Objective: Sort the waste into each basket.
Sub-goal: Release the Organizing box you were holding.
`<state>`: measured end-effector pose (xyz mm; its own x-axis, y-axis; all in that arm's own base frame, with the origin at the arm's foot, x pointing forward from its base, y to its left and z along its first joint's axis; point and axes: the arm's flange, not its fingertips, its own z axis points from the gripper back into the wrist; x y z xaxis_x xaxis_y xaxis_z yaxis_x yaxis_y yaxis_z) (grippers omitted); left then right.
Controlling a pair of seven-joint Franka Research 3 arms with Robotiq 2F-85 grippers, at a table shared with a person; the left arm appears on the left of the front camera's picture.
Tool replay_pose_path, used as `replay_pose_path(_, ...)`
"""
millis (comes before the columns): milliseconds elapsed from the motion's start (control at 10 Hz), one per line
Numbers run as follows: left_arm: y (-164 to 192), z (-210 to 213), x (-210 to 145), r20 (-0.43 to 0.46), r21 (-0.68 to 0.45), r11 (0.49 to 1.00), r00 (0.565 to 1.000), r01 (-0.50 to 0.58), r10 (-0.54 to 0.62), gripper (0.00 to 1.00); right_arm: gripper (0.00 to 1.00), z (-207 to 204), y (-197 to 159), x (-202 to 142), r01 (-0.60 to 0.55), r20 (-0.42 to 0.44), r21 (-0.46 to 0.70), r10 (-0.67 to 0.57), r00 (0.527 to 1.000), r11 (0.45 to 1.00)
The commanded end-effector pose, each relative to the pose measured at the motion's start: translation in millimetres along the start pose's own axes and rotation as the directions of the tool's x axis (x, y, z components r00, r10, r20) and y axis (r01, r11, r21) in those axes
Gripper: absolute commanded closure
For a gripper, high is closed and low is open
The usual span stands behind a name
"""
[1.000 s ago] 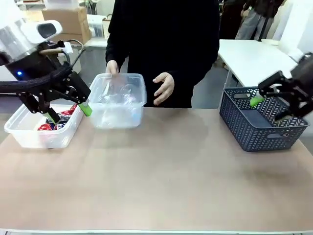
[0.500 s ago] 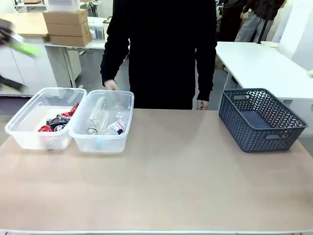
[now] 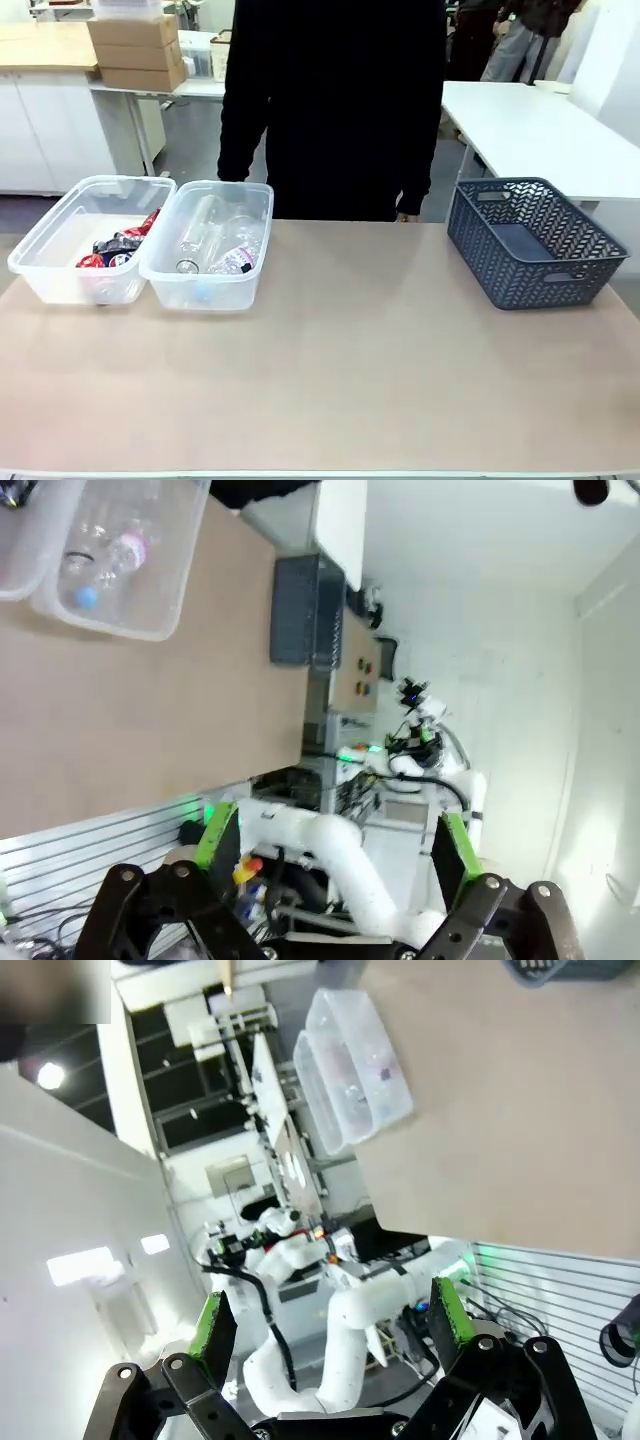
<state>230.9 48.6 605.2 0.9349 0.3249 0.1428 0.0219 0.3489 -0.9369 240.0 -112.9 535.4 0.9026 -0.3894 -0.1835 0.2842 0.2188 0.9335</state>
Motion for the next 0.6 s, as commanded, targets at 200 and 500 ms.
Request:
replay_pose_path(200,-8.8,-4.1,-7.2,-0.009,0.001,0.999,0.999,0.051,-0.051,0.00,0.00,-0.3,5.9,-1.6,-0.055,-0.017,0.008,0.055,0.998,0.998)
replay_pose_path(500,-8.8,-4.1,-7.2,-0.009,0.001,0.999,0.999,0.051,-0.051,0.00,0.00,-0.3,5.9,-1.6,-0.055,-0.017,0.008,0.055,0.998,0.998)
